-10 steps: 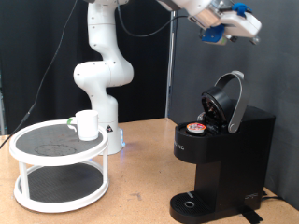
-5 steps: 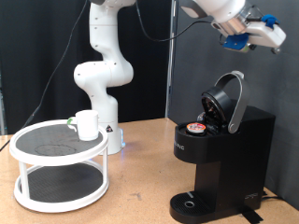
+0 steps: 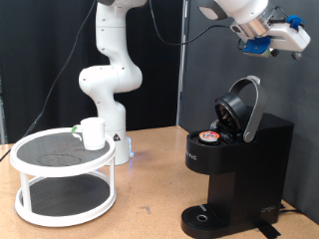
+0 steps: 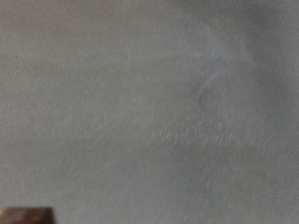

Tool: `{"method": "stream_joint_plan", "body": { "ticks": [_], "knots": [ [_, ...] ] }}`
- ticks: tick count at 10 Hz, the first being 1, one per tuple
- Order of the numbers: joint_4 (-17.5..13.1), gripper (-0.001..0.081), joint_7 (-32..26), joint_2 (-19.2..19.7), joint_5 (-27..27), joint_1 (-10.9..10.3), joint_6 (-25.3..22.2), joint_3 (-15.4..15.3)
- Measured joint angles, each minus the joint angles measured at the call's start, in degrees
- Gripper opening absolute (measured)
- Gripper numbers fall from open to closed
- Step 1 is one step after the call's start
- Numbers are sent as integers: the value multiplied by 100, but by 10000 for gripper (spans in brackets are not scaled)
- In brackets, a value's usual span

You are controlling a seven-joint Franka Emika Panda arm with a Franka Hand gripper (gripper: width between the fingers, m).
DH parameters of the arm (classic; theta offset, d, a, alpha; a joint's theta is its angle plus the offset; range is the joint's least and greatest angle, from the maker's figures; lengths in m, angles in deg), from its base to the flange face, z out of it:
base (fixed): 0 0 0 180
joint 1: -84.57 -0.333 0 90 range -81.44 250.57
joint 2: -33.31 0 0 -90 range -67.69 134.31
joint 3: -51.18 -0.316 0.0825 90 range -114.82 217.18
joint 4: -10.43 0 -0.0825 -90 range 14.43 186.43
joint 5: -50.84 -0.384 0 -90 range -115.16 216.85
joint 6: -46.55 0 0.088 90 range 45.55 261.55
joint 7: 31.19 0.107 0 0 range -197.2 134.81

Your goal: Make a cup of coffee with the keurig machine

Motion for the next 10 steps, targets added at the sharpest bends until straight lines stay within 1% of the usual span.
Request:
{"method": "stream_joint_plan", "body": {
  "ticks": [1,2,3,4,5,6,7,10],
  "knots": [
    [28,510,38,1,123,31,-77,18],
    [65,306,69,3,205,62,-167,52],
    [106,306,72,3,252,96,-200,85],
    [156,170,71,3,281,136,-205,111],
    [202,170,50,-1,286,174,-207,137],
    [240,33,20,-5,291,209,-207,159],
    [284,10,-14,-14,303,246,-211,170],
    [422,1,-125,-52,406,321,-320,225]
  ]
}}
